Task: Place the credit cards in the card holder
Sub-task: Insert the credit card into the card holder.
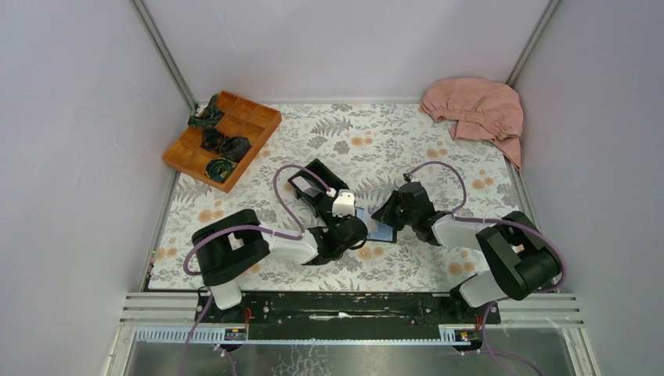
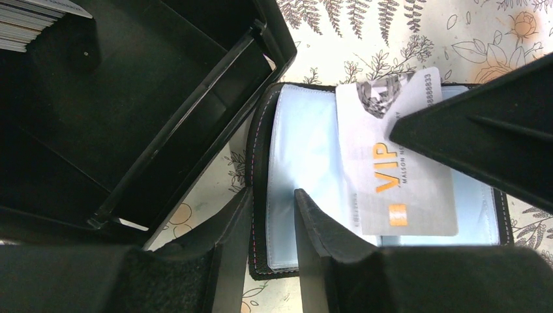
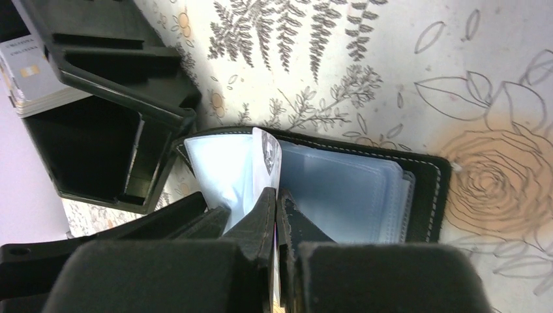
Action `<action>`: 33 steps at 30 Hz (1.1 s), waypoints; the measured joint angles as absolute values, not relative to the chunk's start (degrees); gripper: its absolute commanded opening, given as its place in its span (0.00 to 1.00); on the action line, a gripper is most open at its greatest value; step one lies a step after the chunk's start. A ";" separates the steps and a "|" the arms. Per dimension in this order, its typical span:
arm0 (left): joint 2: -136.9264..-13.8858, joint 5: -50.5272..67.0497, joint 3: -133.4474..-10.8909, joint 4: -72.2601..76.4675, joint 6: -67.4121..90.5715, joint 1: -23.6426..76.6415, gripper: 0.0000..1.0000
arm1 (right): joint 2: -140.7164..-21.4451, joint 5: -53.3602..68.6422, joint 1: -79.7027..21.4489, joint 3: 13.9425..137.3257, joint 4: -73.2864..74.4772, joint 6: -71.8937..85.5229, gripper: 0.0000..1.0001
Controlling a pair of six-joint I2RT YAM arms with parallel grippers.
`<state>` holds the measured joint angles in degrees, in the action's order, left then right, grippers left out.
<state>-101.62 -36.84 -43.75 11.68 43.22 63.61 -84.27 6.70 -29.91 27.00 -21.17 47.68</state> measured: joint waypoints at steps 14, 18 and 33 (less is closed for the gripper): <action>-101.51 -36.97 -43.27 12.40 43.79 63.68 0.36 | -84.34 6.63 -30.13 22.57 -29.32 50.02 0.00; -101.51 -37.10 -43.27 12.36 44.03 63.70 0.36 | -81.67 5.65 -31.07 20.47 -29.23 50.37 0.00; -101.56 -37.28 -43.27 12.34 44.29 63.77 0.36 | -81.21 3.68 -32.05 19.16 -29.93 50.81 0.00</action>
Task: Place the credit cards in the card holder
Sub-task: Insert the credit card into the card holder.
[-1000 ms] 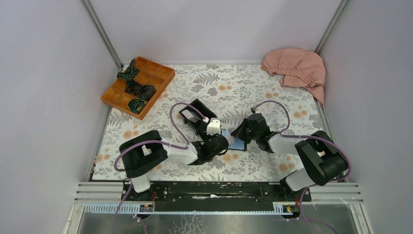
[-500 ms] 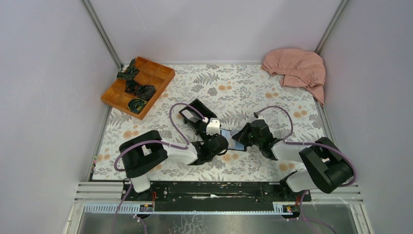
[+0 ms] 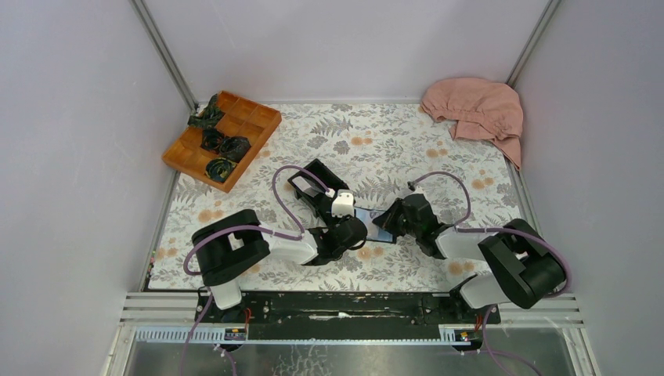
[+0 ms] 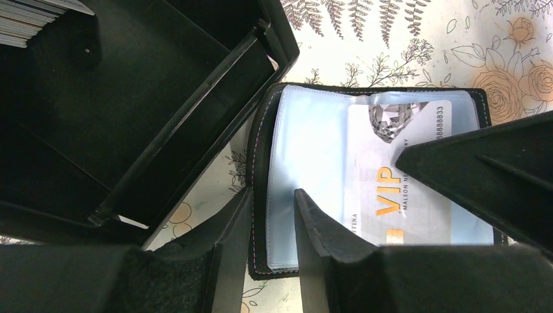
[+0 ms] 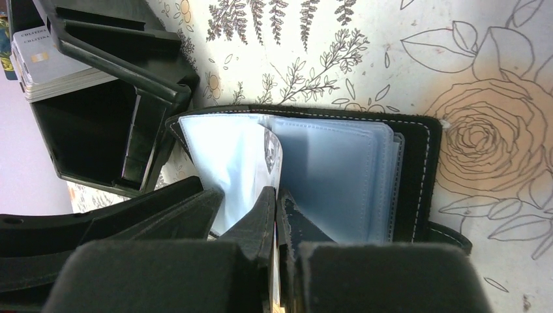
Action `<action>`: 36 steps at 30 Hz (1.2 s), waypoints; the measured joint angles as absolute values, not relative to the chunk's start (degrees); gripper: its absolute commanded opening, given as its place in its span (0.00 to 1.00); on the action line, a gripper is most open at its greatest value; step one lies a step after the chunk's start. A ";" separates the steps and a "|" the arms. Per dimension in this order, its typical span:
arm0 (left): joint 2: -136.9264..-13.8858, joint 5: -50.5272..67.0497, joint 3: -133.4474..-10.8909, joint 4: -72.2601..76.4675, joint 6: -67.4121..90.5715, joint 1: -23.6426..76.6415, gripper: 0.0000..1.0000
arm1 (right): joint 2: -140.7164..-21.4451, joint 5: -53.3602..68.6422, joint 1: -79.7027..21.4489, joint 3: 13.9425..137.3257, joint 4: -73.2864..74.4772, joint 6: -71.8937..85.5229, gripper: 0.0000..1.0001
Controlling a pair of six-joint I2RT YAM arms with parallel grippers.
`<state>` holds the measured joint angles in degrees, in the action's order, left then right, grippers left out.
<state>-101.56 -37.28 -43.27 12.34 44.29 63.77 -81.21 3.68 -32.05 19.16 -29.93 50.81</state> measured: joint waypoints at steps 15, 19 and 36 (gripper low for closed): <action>-101.16 -36.86 -43.27 11.97 45.10 64.18 0.60 | -87.61 3.60 -34.22 20.36 -36.73 51.99 0.00; -99.63 -36.62 -43.00 9.08 45.78 64.60 0.64 | -88.51 3.66 -34.28 20.05 -38.37 52.31 0.00; -97.36 -44.36 -40.23 2.87 50.98 65.25 0.42 | -85.36 2.42 -34.83 19.86 -35.14 49.89 0.00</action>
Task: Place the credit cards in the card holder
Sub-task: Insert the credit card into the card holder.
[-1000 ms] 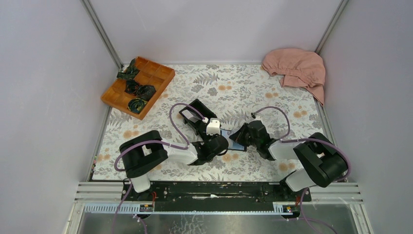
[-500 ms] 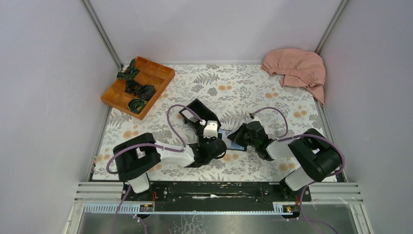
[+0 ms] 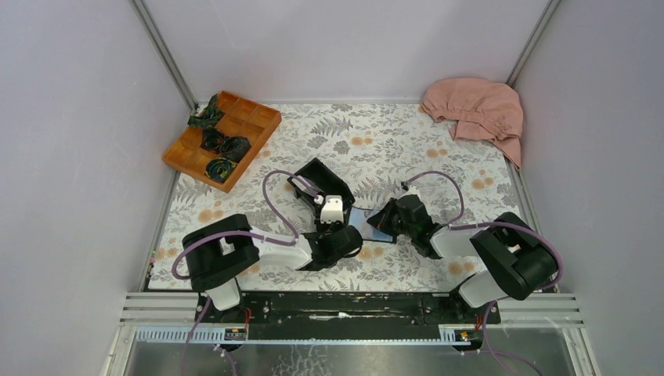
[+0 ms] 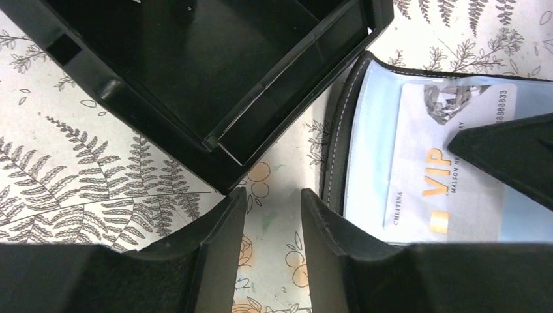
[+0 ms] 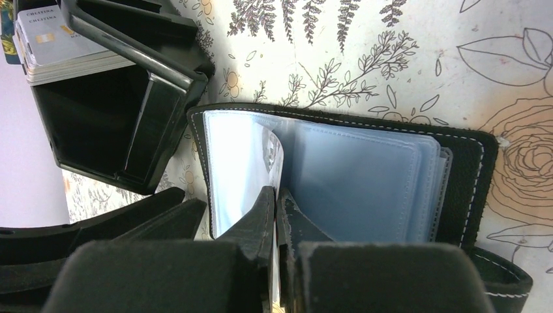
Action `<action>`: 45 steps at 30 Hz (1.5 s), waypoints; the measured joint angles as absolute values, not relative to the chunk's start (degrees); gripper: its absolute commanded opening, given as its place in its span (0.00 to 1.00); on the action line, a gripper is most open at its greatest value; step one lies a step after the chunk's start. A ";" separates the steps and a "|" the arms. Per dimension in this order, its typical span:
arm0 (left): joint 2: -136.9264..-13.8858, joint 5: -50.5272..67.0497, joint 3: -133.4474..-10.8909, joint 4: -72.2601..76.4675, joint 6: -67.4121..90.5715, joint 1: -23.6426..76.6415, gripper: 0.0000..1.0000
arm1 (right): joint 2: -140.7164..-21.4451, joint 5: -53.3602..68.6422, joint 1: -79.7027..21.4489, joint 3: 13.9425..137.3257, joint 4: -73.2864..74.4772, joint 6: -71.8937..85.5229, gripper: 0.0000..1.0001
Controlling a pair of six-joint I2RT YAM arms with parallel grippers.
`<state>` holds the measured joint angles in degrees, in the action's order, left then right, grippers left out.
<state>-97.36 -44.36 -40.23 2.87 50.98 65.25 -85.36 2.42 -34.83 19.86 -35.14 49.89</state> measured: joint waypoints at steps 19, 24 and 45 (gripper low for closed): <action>-101.82 -45.91 -43.66 5.23 46.26 64.45 0.38 | -87.29 3.66 -34.83 22.15 -33.26 47.27 0.05; -101.78 -44.66 -43.62 6.17 44.58 64.40 0.37 | -87.88 4.16 -34.83 22.87 -32.97 46.85 0.27; -101.58 -41.67 -43.20 8.67 42.85 63.96 0.34 | -83.55 3.62 -35.48 25.34 -23.75 43.68 0.49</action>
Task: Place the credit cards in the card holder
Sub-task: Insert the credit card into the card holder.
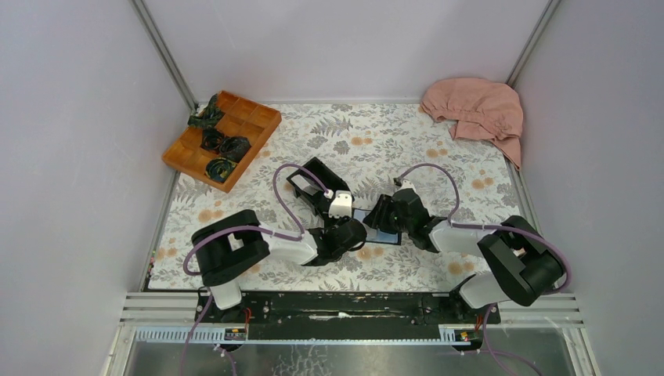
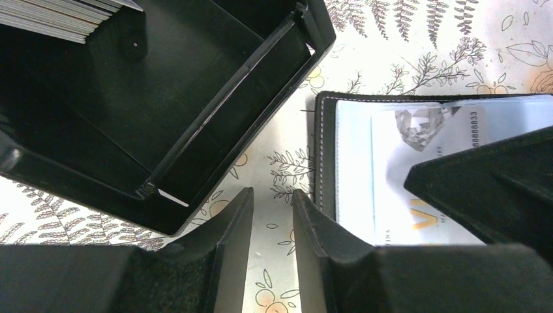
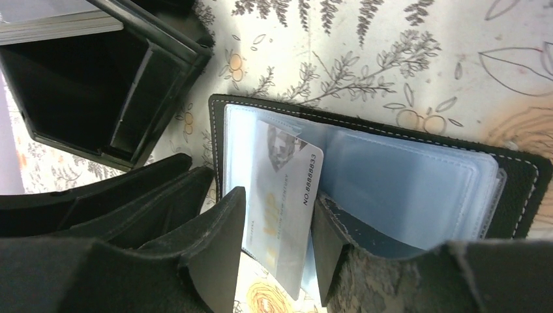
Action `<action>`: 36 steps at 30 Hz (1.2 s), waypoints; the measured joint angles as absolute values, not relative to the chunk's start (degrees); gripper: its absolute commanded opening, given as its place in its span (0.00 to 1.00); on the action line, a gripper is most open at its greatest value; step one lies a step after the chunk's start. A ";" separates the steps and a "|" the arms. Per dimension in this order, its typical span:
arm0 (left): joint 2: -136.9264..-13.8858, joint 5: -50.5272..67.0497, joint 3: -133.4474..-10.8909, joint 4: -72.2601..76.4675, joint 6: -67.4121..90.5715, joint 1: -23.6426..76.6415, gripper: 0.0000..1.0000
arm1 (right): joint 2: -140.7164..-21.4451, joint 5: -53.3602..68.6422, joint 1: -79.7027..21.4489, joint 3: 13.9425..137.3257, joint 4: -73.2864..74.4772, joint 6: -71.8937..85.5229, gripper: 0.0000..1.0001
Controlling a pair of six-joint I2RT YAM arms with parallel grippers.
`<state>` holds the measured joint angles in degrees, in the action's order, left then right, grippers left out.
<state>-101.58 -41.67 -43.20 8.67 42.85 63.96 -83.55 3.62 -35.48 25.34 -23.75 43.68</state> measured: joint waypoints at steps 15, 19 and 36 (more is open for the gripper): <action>-101.38 -40.84 -42.76 9.82 42.24 63.96 0.32 | -76.95 -0.62 -35.57 25.19 -13.30 41.78 0.49; -101.32 -40.69 -42.68 10.00 42.19 63.99 0.31 | -73.95 -2.70 -35.57 25.15 -7.99 40.66 0.49; -99.98 -37.36 -42.59 9.54 41.39 68.40 0.30 | -72.14 -4.97 -35.57 26.48 -1.76 35.57 0.50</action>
<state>-99.98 -37.36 -42.59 9.54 41.39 68.40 -72.14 -4.97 -35.57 26.48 -1.76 35.57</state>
